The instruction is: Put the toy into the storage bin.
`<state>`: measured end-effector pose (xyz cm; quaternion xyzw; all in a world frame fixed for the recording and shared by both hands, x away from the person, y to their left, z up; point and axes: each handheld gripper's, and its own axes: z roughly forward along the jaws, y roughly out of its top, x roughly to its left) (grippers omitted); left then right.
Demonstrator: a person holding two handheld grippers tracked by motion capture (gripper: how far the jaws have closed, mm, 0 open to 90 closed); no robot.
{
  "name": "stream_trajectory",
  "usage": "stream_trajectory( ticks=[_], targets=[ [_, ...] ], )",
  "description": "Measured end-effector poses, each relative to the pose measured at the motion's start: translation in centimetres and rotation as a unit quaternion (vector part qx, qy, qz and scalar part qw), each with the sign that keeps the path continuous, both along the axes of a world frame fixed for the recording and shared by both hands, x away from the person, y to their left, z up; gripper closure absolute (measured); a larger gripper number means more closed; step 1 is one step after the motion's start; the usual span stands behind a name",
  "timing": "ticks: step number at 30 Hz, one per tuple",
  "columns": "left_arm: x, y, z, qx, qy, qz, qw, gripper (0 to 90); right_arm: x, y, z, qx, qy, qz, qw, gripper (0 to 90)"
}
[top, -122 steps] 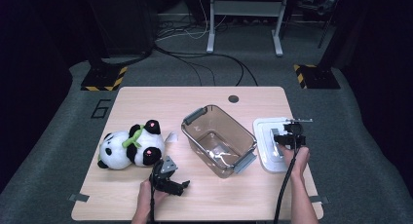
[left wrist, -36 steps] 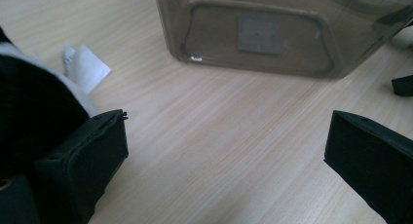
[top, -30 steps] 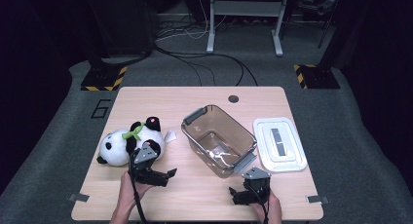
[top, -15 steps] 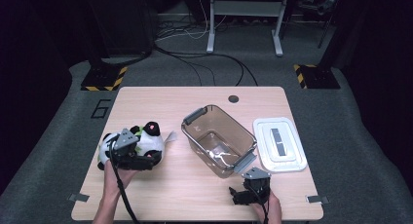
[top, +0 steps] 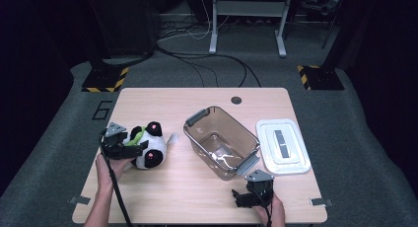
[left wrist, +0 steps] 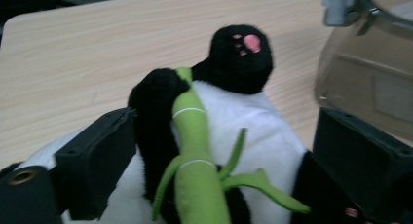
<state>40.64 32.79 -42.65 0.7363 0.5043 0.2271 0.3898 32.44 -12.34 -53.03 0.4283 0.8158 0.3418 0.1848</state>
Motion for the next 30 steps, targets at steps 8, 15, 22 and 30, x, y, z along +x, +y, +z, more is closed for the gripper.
stream_trajectory(
  ticks=[8,15,22,30],
  targets=[
    [0.3,0.6,-2.0,-0.012,0.022,0.02,0.9995,40.0,0.0,0.0,0.0,-0.001,-0.002,0.001,1.0,0.1],
    [0.0,0.4,-2.9,0.001,0.014,0.031,0.9994,56.7,0.0,0.0,0.0,-0.001,-0.002,0.001,1.0,0.2],
    [-0.5,0.4,-3.4,-0.002,-0.021,0.018,0.9996,69.5,0.0,0.0,0.0,0.0,0.0,-0.001,1.0,0.2],
    [-1.2,0.7,-2.7,-0.007,-0.034,0.001,0.9994,71.9,0.0,0.0,0.0,0.003,-0.002,-0.015,0.9999,1.2]
  ],
)
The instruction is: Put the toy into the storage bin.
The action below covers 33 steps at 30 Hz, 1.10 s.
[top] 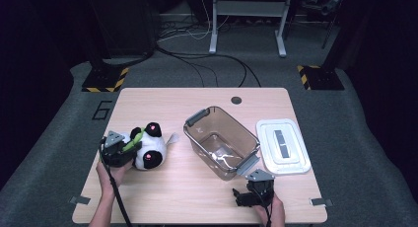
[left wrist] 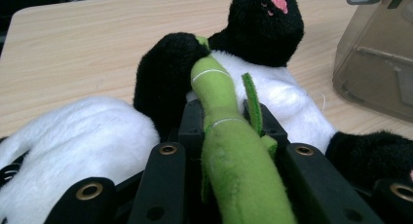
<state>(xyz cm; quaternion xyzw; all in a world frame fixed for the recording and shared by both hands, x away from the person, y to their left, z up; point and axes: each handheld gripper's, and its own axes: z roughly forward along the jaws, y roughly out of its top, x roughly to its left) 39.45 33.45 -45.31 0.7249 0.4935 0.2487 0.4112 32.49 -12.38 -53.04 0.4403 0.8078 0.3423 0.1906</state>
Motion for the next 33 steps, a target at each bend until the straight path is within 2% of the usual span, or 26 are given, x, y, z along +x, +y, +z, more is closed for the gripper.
stream_trajectory(
  ticks=[8,16,21,25,33],
  targets=[
    [-0.4,0.2,1.2,0.009,0.0,-0.029,0.9995,72.5,0.0,0.0,0.0,0.0,0.0,0.0,1.0,1.2],
    [-1.1,1.0,3.7,0.001,-0.027,-0.048,0.9985,72.6,0.0,0.0,0.0,0.0,0.0,-0.001,1.0,1.2],
    [-1.2,1.3,4.9,-0.014,-0.04,-0.052,0.9977,72.6,0.0,0.0,0.0,0.001,0.003,-0.004,1.0,1.2],
    [-1.3,1.6,6.1,-0.007,-0.044,-0.053,0.9976,72.6,0.0,0.0,0.0,0.001,0.003,-0.004,1.0,1.3],
    [-1.1,2.0,8.5,-0.016,-0.065,-0.057,0.9961,72.6,0.0,0.0,0.0,0.001,0.003,-0.004,1.0,1.3]
  ],
)
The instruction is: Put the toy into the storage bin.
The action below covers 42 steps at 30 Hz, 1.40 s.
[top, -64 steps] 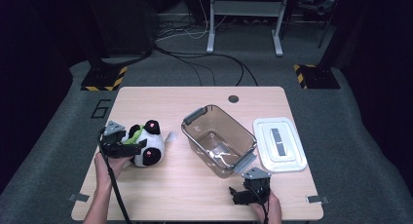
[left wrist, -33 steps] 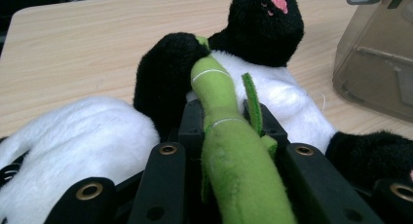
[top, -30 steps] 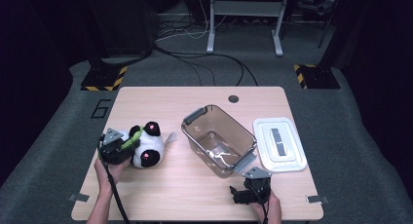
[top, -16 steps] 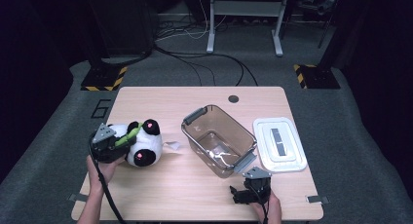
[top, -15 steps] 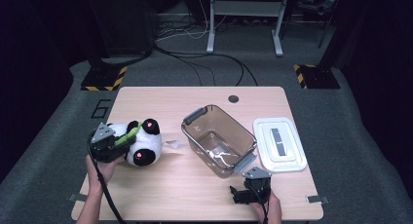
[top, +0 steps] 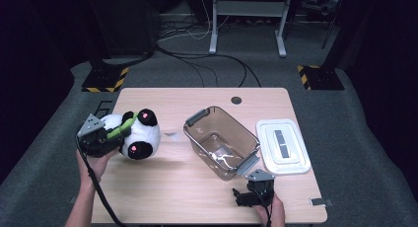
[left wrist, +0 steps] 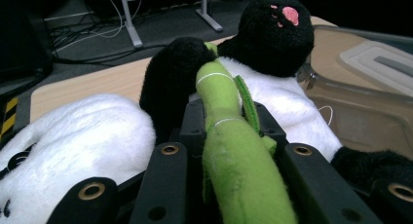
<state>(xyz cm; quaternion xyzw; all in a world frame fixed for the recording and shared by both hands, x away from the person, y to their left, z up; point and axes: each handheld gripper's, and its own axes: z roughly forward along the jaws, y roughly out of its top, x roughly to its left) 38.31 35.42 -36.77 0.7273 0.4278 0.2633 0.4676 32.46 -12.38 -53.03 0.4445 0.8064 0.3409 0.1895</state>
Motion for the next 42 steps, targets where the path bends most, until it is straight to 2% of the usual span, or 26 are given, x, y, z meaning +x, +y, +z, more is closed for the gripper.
stream_trajectory(
  ticks=[5,8,20,26,33,36,39,42],
  targets=[
    [0.4,-0.2,1.1,-0.006,-0.011,-0.004,0.9999,72.7,0.0,0.0,0.0,-0.001,0.0,0.002,1.0,1.2],
    [0.7,-0.5,1.7,0.001,-0.012,-0.008,0.9999,72.7,0.0,0.0,0.0,0.0,0.0,0.0,1.0,1.2],
    [2.7,-2.3,3.2,-0.002,-0.014,-0.027,0.9995,72.7,0.0,0.0,0.0,0.0,0.0,0.0,1.0,1.2],
    [3.3,-3.0,4.4,-0.005,-0.026,-0.027,0.9993,72.7,0.0,0.0,0.0,0.0,0.0,0.0,1.0,1.2],
    [3.6,-3.9,6.5,-0.008,-0.049,-0.038,0.9981,72.7,0.0,0.0,0.0,0.0,0.0,0.0,1.0,1.2],
    [3.7,-4.5,7.2,-0.006,-0.052,-0.044,0.9976,72.7,0.0,-0.1,0.0,-0.003,0.0,0.003,1.0,1.2],
    [3.8,-5.1,7.7,-0.003,-0.058,-0.056,0.9967,72.7,0.0,-0.1,0.0,-0.003,0.0,0.003,1.0,1.2],
    [4.0,-5.9,8.0,-0.009,-0.061,-0.071,0.9956,72.7,0.0,-0.1,0.0,-0.002,0.001,0.001,1.0,1.2]
  ],
)
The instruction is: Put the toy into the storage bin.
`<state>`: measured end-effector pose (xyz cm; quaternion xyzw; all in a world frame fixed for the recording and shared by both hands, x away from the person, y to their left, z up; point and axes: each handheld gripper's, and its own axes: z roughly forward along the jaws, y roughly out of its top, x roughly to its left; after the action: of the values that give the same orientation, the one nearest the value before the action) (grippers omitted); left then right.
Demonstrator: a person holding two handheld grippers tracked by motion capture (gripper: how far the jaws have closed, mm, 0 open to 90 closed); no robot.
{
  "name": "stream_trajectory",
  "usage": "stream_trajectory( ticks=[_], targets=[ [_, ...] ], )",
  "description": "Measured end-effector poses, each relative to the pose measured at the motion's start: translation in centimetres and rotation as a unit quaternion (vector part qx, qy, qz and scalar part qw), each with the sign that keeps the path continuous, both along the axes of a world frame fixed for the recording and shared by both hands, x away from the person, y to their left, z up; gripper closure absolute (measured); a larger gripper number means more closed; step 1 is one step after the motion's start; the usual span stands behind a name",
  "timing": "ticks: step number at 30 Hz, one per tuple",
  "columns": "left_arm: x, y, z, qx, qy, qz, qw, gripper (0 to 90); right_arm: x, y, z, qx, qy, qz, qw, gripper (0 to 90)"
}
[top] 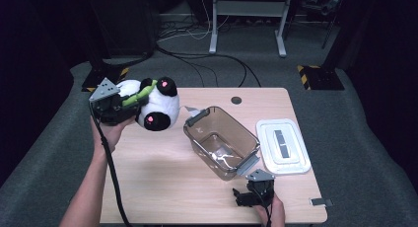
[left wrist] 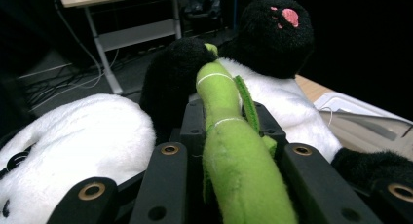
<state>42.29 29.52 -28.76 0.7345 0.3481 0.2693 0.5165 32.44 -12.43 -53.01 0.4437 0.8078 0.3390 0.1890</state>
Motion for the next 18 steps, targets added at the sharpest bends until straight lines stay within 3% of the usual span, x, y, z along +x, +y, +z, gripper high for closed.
stream_trajectory(
  ticks=[10,18],
  targets=[
    [1.0,-3.2,0.3,0.01,0.0,-0.044,0.999,72.7,0.0,0.0,0.0,0.0,0.0,0.001,1.0,1.3],
    [1.7,-6.0,0.0,0.02,0.01,-0.086,0.9961,72.7,0.0,0.0,0.0,-0.001,0.0,0.0,1.0,1.2]
  ],
)
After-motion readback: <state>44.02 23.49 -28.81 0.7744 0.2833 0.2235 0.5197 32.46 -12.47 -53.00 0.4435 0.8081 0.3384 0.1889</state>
